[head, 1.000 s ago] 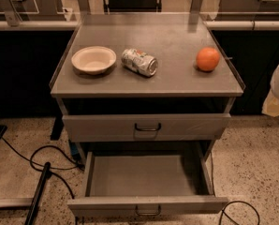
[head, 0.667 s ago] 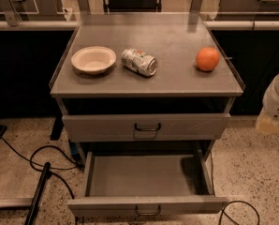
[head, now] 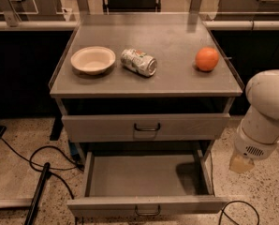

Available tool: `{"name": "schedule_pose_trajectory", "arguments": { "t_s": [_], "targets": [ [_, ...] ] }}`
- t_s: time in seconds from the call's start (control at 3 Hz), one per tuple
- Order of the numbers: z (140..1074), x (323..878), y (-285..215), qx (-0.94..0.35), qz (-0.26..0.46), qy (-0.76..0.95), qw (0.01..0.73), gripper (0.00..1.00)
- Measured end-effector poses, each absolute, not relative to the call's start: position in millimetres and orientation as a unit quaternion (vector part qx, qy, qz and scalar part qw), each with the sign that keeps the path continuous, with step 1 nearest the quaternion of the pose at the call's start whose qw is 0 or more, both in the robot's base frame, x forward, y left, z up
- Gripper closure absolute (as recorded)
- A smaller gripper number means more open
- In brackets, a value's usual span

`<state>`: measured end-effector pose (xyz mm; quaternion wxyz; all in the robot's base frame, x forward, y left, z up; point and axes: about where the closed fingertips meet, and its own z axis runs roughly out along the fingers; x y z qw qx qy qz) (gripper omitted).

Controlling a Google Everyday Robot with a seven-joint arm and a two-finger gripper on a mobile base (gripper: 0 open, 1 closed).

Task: Close middle drawer

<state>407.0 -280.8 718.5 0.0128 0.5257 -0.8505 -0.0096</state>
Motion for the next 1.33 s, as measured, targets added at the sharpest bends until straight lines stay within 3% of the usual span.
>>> {"name": "schedule_pose_trajectory", "arguments": {
  "t_s": [0.67, 1.33],
  "targets": [
    [702, 390, -278, 0.522, -0.029, -0.852, 0.027, 1.0],
    [598, 346, -257, 0.503, -0.108, -0.854, 0.081, 1.0]
  ]
}}
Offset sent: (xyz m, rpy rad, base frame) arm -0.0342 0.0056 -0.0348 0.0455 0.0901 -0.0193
